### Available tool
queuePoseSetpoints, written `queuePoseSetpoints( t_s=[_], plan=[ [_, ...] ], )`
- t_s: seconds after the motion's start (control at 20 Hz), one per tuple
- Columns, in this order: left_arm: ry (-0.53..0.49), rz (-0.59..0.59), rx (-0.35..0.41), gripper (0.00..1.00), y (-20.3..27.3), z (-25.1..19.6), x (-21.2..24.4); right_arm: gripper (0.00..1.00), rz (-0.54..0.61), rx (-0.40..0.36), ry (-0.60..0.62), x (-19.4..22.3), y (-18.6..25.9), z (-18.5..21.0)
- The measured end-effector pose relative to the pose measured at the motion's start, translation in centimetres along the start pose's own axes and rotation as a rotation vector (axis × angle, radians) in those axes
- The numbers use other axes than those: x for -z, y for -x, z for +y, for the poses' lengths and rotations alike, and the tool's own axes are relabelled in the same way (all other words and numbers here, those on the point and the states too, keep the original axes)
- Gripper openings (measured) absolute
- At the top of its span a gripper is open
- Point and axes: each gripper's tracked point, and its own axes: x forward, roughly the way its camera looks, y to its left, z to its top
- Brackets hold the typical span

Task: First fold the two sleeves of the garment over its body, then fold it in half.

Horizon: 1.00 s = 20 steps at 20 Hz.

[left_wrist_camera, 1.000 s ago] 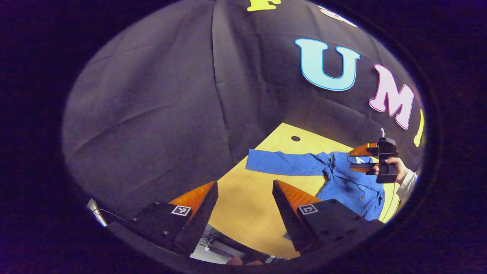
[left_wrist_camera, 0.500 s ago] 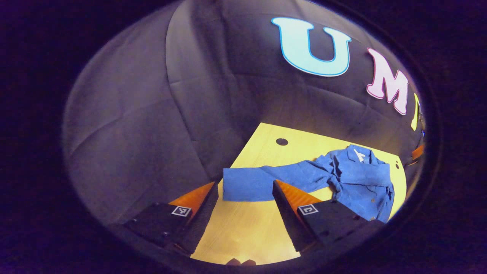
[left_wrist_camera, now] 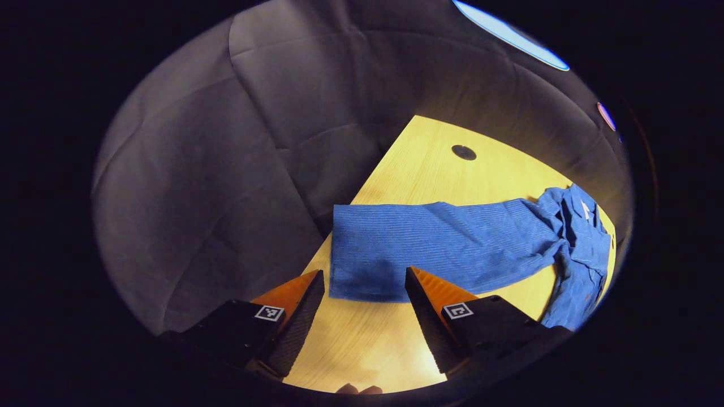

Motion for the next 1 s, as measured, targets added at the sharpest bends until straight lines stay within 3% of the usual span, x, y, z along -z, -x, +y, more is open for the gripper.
queuePoseSetpoints(
  t_s=[0.2, 0.25, 0.3, 0.6, 0.65, 0.75, 0.8, 0.95, 1.0],
  plan=[
    [-0.023, 0.128, 0.012, 0.84, -1.5, -0.5, 1.4, 0.91, -0.041, 0.003, -0.122, 0.3, 2.0, -0.5],
    [-0.005, 0.081, 0.009, 0.87, -1.8, -0.8, 0.0, 0.91, -0.046, -0.002, -0.134, 0.3, 2.0, -0.2],
    [0.018, 0.134, 0.012, 0.82, -1.7, -0.6, 0.6, 0.91, -0.047, -0.006, -0.141, 0.4, 2.2, 0.3],
    [-0.011, 0.212, 0.038, 0.83, -2.0, -0.5, 0.8, 0.91, -0.080, -0.112, -0.204, -1.3, 2.7, 4.8],
    [-0.005, 0.213, 0.041, 0.78, -1.7, -1.0, 0.8, 0.91, -0.090, -0.131, -0.220, -1.5, 2.6, 5.7],
    [-0.026, 0.211, 0.041, 0.39, -1.4, -1.5, 0.2, 0.91, -0.088, -0.152, -0.229, -1.2, 2.1, 6.7],
    [-0.041, 0.214, 0.024, 0.13, -1.6, -1.6, -0.1, 0.91, -0.072, -0.156, -0.227, -0.7, 1.8, 6.7],
    [-0.053, 0.204, -0.004, 0.00, -1.7, -2.3, -0.3, 0.92, -0.031, -0.161, -0.205, 0.9, 1.5, 7.7],
    [-0.061, 0.210, -0.007, 0.00, -1.8, -2.2, -0.2, 0.92, -0.026, -0.162, -0.200, 1.1, 1.4, 7.7]
  ],
)
